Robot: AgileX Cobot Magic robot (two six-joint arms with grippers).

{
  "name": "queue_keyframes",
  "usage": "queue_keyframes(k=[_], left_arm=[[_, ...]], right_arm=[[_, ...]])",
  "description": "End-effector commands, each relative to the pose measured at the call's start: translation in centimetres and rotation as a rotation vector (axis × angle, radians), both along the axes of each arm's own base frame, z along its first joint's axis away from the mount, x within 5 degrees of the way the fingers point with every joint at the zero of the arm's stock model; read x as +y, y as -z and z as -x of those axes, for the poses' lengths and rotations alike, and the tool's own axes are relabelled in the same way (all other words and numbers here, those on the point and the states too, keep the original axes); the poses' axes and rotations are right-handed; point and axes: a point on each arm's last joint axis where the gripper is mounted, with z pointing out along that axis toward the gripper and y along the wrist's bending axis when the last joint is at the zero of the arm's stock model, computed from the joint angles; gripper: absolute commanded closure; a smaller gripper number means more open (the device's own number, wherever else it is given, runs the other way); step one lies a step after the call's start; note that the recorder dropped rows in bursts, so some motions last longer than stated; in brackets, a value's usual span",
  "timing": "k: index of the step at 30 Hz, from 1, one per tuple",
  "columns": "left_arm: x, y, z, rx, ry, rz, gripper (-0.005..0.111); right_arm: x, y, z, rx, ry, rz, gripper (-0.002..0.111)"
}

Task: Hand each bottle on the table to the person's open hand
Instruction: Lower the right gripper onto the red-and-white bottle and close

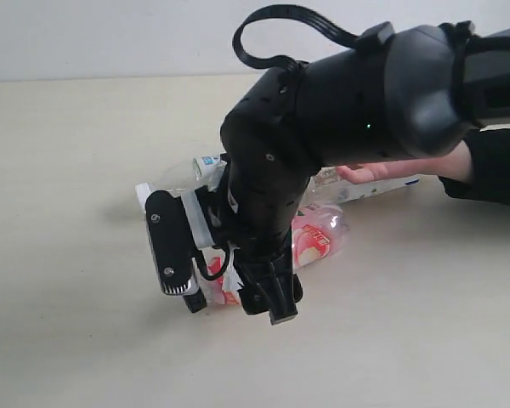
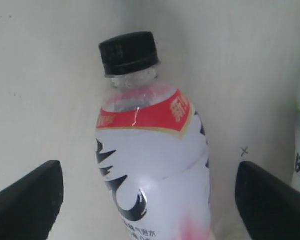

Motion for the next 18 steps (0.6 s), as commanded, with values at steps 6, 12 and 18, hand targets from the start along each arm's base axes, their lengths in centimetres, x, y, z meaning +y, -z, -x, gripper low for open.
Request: queue_keyframes(k=[6, 12, 18], left_arm=[[0.0, 0.0, 0.0, -0.008, -0.003, 0.005, 0.104], [0.0, 0.0, 0.0, -0.008, -0.003, 0.005, 0.104], [0.0, 0.0, 0.0, -0.007, -0.002, 0.001, 0.104]], right_arm=[[0.2, 2.1, -1.1, -0.058, 0.004, 0.072, 0.020], [0.5, 3.4, -1.3, -0.052, -0.004, 0.070, 0.020], [0.6, 4.3, -1.3, -0.042, -0.005, 0.078, 0.021]])
